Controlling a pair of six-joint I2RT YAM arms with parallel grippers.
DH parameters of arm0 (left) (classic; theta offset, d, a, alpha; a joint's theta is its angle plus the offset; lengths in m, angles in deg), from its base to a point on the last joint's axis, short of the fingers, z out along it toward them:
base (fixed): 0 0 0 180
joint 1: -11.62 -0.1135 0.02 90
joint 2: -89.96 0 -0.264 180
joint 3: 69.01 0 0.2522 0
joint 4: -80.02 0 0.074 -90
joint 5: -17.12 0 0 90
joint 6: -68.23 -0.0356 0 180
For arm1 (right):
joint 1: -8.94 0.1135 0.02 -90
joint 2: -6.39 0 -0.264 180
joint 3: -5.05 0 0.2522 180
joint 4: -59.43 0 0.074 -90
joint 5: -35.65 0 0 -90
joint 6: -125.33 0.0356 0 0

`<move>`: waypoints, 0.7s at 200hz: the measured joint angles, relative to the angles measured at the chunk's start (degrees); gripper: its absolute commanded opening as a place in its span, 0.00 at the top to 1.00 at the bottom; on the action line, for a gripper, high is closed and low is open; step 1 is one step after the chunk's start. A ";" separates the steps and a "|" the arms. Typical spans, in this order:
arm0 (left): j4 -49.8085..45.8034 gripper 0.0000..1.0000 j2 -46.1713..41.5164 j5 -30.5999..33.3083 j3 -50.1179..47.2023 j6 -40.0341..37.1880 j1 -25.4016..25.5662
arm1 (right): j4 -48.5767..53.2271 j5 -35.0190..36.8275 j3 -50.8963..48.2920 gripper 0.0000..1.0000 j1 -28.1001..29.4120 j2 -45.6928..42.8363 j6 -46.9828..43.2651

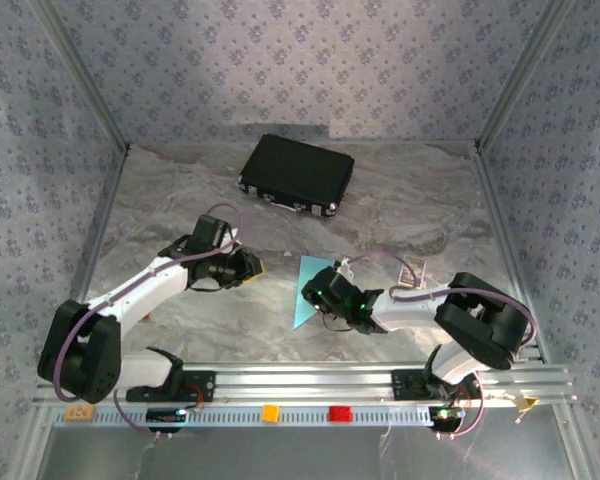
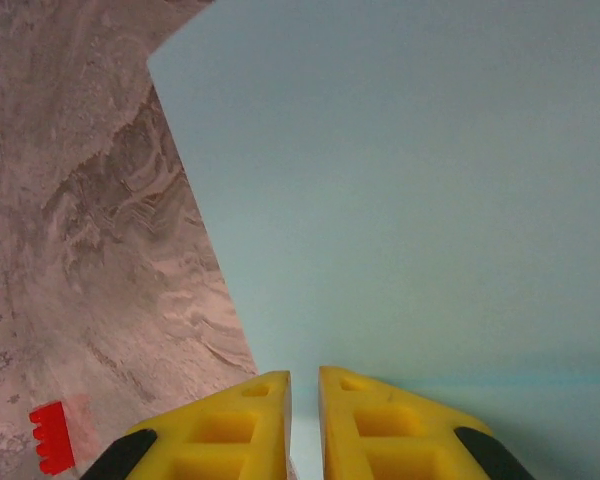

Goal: Fold a paper plane with a square sheet of paper (pick it up from the middle)
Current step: Fold the wing for the fifth time at the center of the table.

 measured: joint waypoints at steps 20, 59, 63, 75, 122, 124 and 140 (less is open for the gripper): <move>0.52 0.79 1.86 0.20 1.60 0.07 1.60 | 1.75 -1.49 0.96 0.83 -1.51 -0.79 -3.48; 0.87 0.80 5.29 0.81 4.59 0.15 4.28 | 4.44 -5.14 1.05 0.83 -5.05 -1.73 -8.44; 0.92 0.81 5.60 0.83 4.87 0.17 4.50 | 4.57 -5.40 1.03 0.82 -5.33 -1.81 -8.76; 1.16 0.81 6.75 0.83 5.79 0.17 5.31 | 4.94 -6.10 0.68 0.82 -6.16 -2.51 -9.88; 2.54 0.85 11.91 0.76 9.81 0.17 9.11 | 7.10 -8.96 -2.16 0.80 -8.70 -7.37 -13.70; 2.73 0.85 12.24 0.74 9.94 0.20 9.29 | 7.26 -9.03 -2.27 0.80 -8.81 -7.54 -13.94; 3.34 0.86 14.51 0.52 10.84 0.17 10.36 | 7.74 -9.62 -3.17 0.80 -9.53 -8.79 -14.62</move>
